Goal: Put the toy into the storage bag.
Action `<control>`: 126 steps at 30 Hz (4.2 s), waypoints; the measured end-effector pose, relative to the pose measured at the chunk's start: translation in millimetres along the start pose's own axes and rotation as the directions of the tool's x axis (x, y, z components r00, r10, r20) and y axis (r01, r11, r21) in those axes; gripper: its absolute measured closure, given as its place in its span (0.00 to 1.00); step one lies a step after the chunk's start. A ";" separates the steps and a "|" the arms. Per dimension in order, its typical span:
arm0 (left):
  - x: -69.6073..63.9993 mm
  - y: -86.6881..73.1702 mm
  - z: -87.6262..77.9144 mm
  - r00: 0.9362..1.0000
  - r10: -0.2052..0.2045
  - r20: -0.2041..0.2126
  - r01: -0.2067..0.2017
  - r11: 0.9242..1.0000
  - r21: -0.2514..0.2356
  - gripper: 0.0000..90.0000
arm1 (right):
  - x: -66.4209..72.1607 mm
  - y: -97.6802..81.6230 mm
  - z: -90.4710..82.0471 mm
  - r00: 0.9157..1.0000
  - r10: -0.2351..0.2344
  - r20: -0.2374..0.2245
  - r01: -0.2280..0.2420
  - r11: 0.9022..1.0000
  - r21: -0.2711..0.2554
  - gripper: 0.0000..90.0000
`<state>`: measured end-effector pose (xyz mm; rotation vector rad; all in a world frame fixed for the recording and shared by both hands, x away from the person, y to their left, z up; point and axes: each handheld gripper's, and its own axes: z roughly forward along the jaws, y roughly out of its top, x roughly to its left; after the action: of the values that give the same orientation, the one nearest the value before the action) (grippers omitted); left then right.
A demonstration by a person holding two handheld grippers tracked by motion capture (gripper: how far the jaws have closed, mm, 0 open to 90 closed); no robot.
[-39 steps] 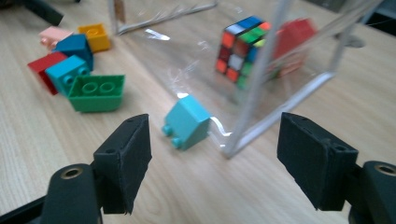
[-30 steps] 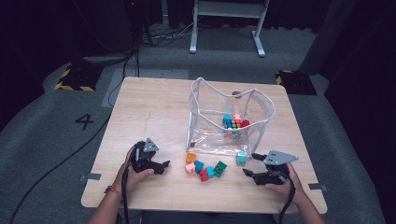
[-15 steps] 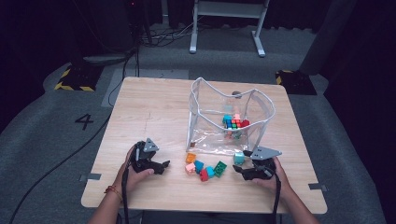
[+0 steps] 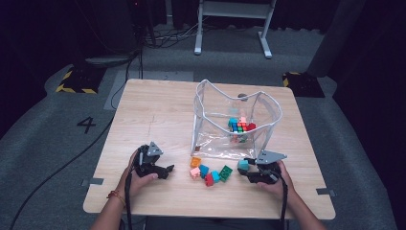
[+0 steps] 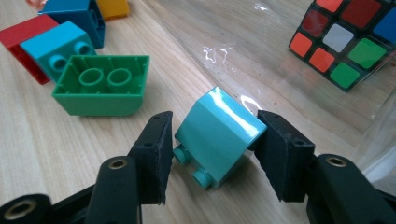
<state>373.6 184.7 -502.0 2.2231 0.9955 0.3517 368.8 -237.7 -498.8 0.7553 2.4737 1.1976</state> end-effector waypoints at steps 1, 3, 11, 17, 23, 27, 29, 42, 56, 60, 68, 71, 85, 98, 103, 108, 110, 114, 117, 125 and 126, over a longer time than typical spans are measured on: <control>0.0 0.0 0.0 1.000 0.000 0.000 0.000 1.000 0.001 0.12 | 0.3 0.3 -2.3 1.000 -0.004 -0.009 0.004 1.000 0.005 0.53; 0.1 0.1 0.0 1.000 0.002 -0.002 -0.002 1.000 -0.001 0.12 | 0.9 0.3 -4.1 1.000 -0.008 -0.017 0.008 1.000 -0.005 0.53; 0.0 0.0 0.1 1.000 0.000 0.001 0.000 1.000 0.000 0.12 | -3.2 -1.4 -37.2 1.000 -0.007 0.008 0.008 0.998 -0.061 0.53; 0.0 0.0 0.1 1.000 0.000 0.000 0.000 1.000 -0.001 0.12 | -17.0 -3.2 -60.9 0.998 0.045 0.033 -0.042 0.995 -0.096 0.53; -0.1 0.0 0.1 1.000 -0.001 0.001 0.001 1.000 0.000 0.12 | -30.2 -4.8 -84.8 0.996 0.015 0.090 -0.009 0.998 -0.066 0.53; 0.0 0.0 0.1 1.000 0.000 0.000 0.000 1.000 -0.001 0.12 | -42.2 -3.5 -98.2 0.991 0.041 0.131 -0.032 0.997 -0.075 0.53; -0.2 0.0 0.0 1.000 -0.002 0.002 0.002 1.000 0.001 0.12 | -50.1 -0.7 -105.3 0.986 0.073 0.148 -0.059 0.994 -0.096 0.53; 0.2 0.2 0.2 1.000 0.002 -0.001 -0.002 1.000 0.000 0.11 | -130.8 52.8 -129.1 0.963 0.130 0.238 -0.099 0.986 -0.137 0.53; -0.6 0.0 -0.1 1.000 -0.008 0.000 0.008 1.000 0.005 0.11 | -156.7 115.0 -139.5 0.949 0.110 0.294 -0.065 0.985 -0.159 0.53; 0.1 0.2 0.2 1.000 0.001 -0.001 -0.001 1.000 0.000 0.11 | -160.5 130.9 -138.3 0.957 0.122 0.262 -0.076 0.981 -0.179 0.53; 0.2 0.3 0.3 1.000 0.002 0.000 -0.002 1.000 0.000 0.11 | -150.7 161.2 -124.0 0.980 0.066 0.186 -0.033 0.984 -0.175 0.53; 0.2 0.3 0.2 1.000 0.002 -0.001 -0.002 1.000 0.000 0.11 | -139.9 175.0 -110.6 0.989 0.005 0.145 0.018 0.988 -0.154 0.53; 0.0 0.2 0.3 1.000 -0.001 -0.001 0.001 1.000 -0.001 0.11 | -127.4 190.8 -69.5 0.997 -0.071 0.013 0.072 0.995 -0.067 0.53; -0.2 0.2 0.3 1.000 0.000 0.001 0.000 1.000 -0.001 0.11 | -123.4 191.5 -44.2 0.988 -0.144 -0.060 0.147 0.988 0.049 0.53; -0.1 0.2 0.4 1.000 0.001 0.000 -0.001 1.000 -0.003 0.11 | -129.4 187.9 -31.1 0.984 -0.173 -0.035 0.176 0.960 0.216 0.53; 0.0 0.2 0.4 1.000 0.002 0.000 -0.002 1.000 -0.003 0.11 | -129.8 188.0 -28.7 0.980 -0.198 -0.035 0.199 0.927 0.317 0.53; -0.2 0.2 0.3 1.000 0.000 0.001 0.000 1.000 -0.001 0.11 | -131.2 187.1 -26.6 0.977 -0.211 -0.040 0.212 0.919 0.331 0.53; -0.1 0.2 0.4 1.000 0.001 0.000 -0.001 1.000 -0.002 0.11 | -132.1 184.4 -22.5 0.970 -0.244 0.002 0.217 0.866 0.450 0.53; 0.0 0.2 0.4 1.000 0.002 0.001 -0.002 1.000 -0.003 0.11 | -130.1 184.5 -20.7 0.963 -0.268 0.012 0.230 0.847 0.480 0.53; 0.0 0.2 0.4 1.000 0.002 0.000 -0.002 1.000 -0.003 0.11 | -127.4 185.1 -22.1 0.962 -0.272 0.031 0.226 0.852 0.472 0.51; 0.0 0.2 0.4 1.000 0.002 0.001 -0.002 1.000 -0.004 0.11 | -127.7 184.7 -23.5 0.964 -0.264 0.030 0.223 0.865 0.450 0.50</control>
<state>374.0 184.4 -502.2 2.2213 0.9910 0.3530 523.4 -230.2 -334.4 0.5570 2.6940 0.4987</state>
